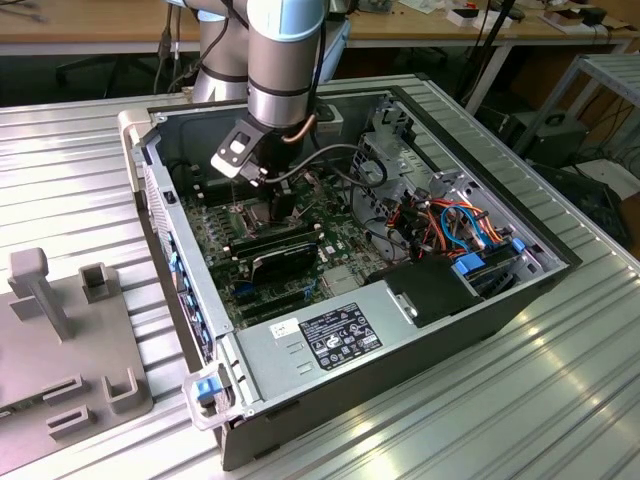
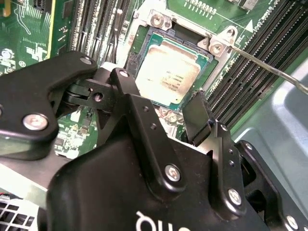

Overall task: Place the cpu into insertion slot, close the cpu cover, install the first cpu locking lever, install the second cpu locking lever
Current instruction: 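Place the cpu into insertion slot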

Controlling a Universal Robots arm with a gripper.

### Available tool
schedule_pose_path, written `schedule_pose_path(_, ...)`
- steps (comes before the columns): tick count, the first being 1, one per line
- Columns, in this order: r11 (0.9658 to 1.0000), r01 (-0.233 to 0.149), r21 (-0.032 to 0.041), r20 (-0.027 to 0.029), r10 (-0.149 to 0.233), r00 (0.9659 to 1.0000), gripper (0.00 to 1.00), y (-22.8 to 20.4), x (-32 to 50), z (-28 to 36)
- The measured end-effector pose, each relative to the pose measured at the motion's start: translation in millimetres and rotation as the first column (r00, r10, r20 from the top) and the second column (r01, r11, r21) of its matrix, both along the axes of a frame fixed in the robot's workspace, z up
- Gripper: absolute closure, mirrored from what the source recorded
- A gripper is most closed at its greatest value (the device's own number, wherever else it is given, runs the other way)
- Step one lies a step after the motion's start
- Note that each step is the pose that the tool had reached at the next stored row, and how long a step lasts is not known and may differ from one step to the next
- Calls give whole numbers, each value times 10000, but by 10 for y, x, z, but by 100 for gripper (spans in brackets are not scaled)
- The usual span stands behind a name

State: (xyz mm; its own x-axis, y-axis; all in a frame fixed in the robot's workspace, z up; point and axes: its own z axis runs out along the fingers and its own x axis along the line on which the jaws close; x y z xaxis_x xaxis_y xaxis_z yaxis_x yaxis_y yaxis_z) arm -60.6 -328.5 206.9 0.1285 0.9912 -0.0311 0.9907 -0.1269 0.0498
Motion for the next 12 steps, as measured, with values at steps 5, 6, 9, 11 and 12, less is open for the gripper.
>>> schedule_pose_path(5,10000,0,-1,0,0,10000,35,0,0,56)
schedule_pose_path(6,10000,-3,0,0,3,10000,35,0,0,64)
schedule_pose_path(9,10000,-13,15,-1,13,10000,43,0,-3,68)
schedule_pose_path(11,10000,-32,40,-1,32,10000,55,1,-14,67)
schedule_pose_path(12,10000,-49,40,-1,49,10000,62,0,-30,69)
